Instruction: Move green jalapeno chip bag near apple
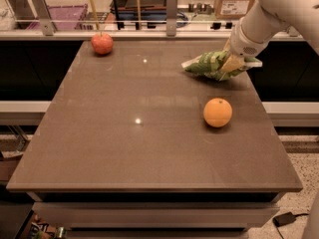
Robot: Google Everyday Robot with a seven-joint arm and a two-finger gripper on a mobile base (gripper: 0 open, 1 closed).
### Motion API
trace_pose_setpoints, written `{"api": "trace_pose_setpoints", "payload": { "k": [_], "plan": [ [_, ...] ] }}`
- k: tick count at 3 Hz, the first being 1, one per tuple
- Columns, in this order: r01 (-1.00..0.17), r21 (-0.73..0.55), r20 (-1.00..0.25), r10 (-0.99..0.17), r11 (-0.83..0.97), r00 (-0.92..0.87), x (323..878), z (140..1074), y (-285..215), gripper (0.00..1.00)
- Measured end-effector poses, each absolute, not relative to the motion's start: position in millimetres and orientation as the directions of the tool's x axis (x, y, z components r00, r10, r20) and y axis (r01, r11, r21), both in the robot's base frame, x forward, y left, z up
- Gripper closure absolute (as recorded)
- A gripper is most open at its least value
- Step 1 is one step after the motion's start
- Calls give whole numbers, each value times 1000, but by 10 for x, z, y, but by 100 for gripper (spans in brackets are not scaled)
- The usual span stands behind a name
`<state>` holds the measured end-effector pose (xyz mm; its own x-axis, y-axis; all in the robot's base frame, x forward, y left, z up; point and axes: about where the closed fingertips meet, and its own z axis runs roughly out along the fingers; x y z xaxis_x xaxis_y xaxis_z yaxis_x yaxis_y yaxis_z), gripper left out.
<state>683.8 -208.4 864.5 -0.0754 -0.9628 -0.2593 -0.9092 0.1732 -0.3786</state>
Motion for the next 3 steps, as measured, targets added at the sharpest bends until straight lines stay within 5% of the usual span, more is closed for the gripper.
{"api": "trace_pose_setpoints", "payload": {
  "k": [3],
  "plan": [
    [-877, -480, -239, -966, 32, 95, 7272, 9126, -1532, 100]
  ]
}}
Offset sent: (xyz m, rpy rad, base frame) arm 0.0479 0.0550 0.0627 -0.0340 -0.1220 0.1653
